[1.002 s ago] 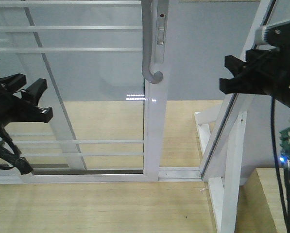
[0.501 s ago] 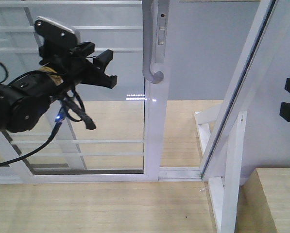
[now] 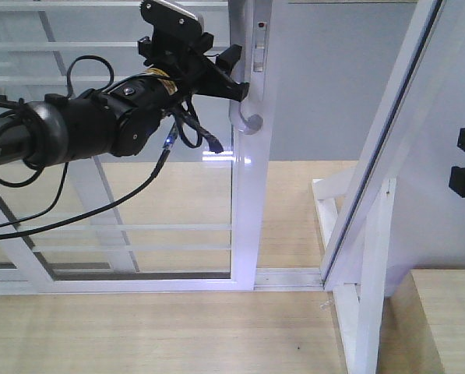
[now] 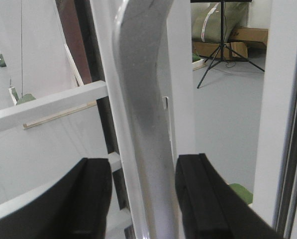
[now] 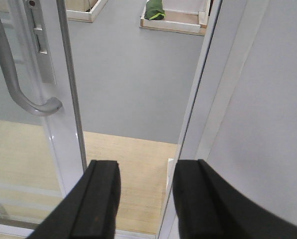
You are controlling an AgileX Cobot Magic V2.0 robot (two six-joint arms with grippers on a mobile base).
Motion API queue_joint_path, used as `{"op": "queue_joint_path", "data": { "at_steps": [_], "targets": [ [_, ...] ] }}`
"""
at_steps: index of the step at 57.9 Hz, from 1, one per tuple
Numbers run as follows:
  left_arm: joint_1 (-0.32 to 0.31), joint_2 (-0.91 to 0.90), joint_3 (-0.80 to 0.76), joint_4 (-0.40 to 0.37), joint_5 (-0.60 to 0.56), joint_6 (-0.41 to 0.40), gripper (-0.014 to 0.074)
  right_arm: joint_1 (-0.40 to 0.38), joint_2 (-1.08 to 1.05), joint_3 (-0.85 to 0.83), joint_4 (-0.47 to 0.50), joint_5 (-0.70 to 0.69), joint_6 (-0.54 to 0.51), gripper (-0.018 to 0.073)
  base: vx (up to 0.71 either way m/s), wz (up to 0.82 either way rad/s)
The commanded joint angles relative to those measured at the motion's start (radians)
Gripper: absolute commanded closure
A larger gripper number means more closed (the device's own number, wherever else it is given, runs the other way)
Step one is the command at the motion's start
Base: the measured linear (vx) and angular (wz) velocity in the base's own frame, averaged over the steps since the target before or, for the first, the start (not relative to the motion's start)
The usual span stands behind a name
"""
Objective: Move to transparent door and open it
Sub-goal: 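Reach the left gripper to the silver handle and grasp it, then pull the door farther along its track with the left gripper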
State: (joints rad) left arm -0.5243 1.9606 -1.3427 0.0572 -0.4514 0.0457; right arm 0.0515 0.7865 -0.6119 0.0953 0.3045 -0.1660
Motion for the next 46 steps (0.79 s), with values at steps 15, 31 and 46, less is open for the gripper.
{"op": "queue_joint_path", "data": {
  "at_steps": [15,31,46],
  "targets": [
    [-0.006,0.083,-0.234,-0.011,-0.075,-0.008,0.0159,-0.005,-0.005,-0.03,-0.006,-0.077,-0.006,0.0217,0.0,0.0],
    [0.015,0.115,-0.273,-0.097,-0.046,0.013,0.016,-0.005,-0.005,-0.03,-0.006,-0.077,-0.006,0.0217,0.0,0.0],
    [0.043,0.076,-0.273,-0.162,0.047,0.134,0.016,-0.005,-0.005,-0.03,-0.007,-0.07,-0.007,0.0217,0.0,0.0]
  ]
}}
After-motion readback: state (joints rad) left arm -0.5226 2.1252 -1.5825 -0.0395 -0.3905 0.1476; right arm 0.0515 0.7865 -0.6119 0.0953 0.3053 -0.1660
